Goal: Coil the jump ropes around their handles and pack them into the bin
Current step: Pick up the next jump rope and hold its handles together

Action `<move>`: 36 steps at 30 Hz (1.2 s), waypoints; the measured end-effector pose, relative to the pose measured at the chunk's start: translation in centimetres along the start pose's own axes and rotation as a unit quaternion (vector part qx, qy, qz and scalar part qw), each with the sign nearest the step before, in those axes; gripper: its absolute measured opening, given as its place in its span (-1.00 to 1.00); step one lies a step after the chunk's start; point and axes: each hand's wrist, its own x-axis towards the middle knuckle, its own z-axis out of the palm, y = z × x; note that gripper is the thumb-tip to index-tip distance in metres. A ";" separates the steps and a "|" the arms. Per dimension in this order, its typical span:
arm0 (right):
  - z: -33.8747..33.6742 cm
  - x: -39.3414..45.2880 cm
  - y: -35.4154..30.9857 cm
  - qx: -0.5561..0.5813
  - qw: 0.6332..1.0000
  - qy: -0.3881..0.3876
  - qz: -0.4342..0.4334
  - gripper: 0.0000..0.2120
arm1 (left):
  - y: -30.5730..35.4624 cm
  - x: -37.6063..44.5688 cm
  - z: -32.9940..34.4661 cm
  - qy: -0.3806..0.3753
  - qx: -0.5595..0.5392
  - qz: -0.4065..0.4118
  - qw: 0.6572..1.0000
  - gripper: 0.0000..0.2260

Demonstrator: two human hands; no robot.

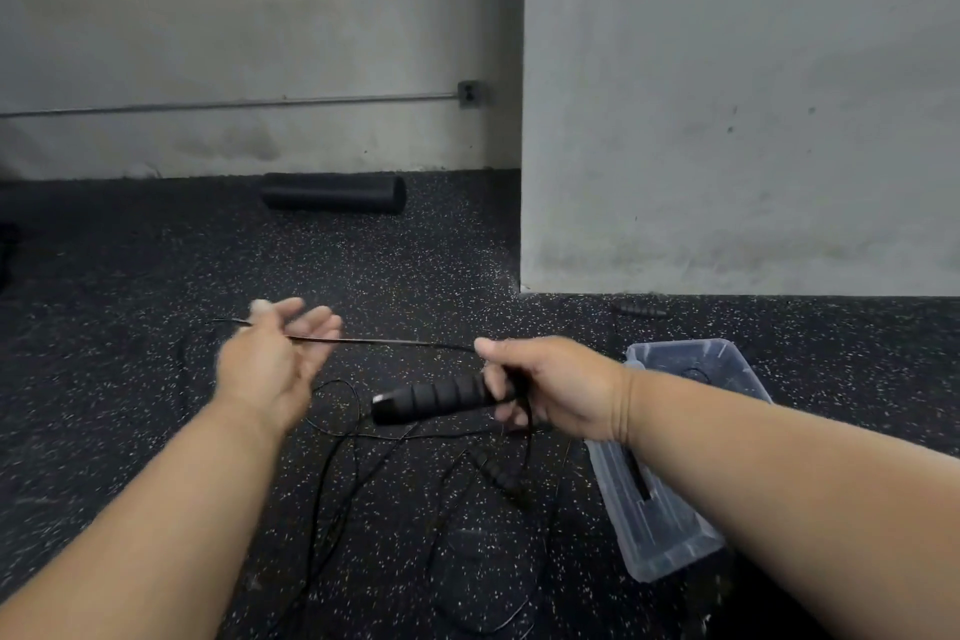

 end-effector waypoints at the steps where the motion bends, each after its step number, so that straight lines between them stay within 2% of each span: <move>1: -0.7 -0.1 -0.5 0.000 1.000 0.006 -0.014 -0.55 | 0.8 1.1 -0.9 0.031 -0.003 0.019 0.999 -0.65; 3: -2.0 -0.6 -1.6 0.010 0.999 0.025 -0.042 -0.58 | 2.0 3.1 -2.6 0.082 -0.006 0.033 0.996 -0.65; 5: -3.0 -1.0 -2.5 0.038 0.996 0.049 -0.058 -0.58 | 2.1 4.0 -3.7 0.085 -0.011 0.001 0.996 -0.64; 8: -3.1 -1.0 -3.2 0.052 0.994 0.073 -0.066 -0.57 | 0.3 2.6 -3.4 -0.025 0.086 -0.065 0.994 -0.47; 10: -2.2 -0.7 -3.1 0.032 0.993 0.082 -0.079 -0.56 | -1.4 0.4 -2.1 -0.125 0.179 -0.093 0.971 -0.33; 12: -0.9 -0.5 -3.1 0.002 0.991 0.096 -0.088 -0.55 | -3.1 -1.7 -0.6 -0.178 0.254 -0.094 0.946 -0.32; 14: 0.2 -0.5 -3.1 -0.037 0.987 0.125 -0.095 -0.55 | -5.0 -3.0 0.5 -0.155 0.263 -0.067 0.950 -0.38; 17: 0.5 -0.5 -3.3 -0.061 0.979 0.167 -0.096 -0.54 | -6.5 -4.2 1.3 -0.034 0.239 0.036 0.970 -0.54; 19: 0.3 -0.5 -3.2 -0.058 0.974 0.198 -0.092 -0.52 | -6.2 -5.4 1.6 -0.016 0.268 0.101 0.958 -0.61; 22: 0.2 -0.3 -3.2 -0.040 0.971 0.217 -0.091 -0.50 | -5.8 -7.9 2.1 -0.116 0.383 0.150 0.904 -0.69; 25: 0.8 -0.4 -3.1 -0.026 0.975 0.198 -0.095 -0.51 | -7.3 -9.2 2.8 -0.259 0.454 0.081 0.849 -0.81; 27: 1.5 -0.4 -3.2 -0.002 0.980 0.170 -0.105 -0.52 | -9.0 -9.6 2.8 -0.332 0.497 0.042 0.800 -0.71; 29: 2.0 -0.4 -3.3 -0.007 0.982 0.151 -0.116 -0.52 | -10.5 -9.5 2.8 -0.350 0.571 0.078 0.739 -0.67; 30: 2.1 -0.4 -3.4 -0.014 0.981 0.147 -0.122 -0.50 | -10.8 -9.3 2.8 -0.353 0.594 0.094 0.717 -0.71; 31: 2.0 -0.5 -3.7 -0.023 0.981 0.148 -0.125 -0.49 | -10.7 -9.1 2.8 -0.351 0.604 0.094 0.709 -0.71; 32: 1.7 -0.7 -3.9 -0.040 0.980 0.151 -0.127 -0.47 | -10.4 -8.9 2.8 -0.341 0.597 0.084 0.721 -0.68; 33: 1.2 -0.8 -3.9 -0.069 0.977 0.154 -0.128 -0.45 | -9.7 -8.8 2.9 -0.326 0.572 0.070 0.750 -0.66; 36: -0.4 -1.0 -3.3 -0.103 0.979 0.144 -0.104 -0.61 | -6.5 -8.6 3.8 -0.282 0.423 0.069 0.858 -0.66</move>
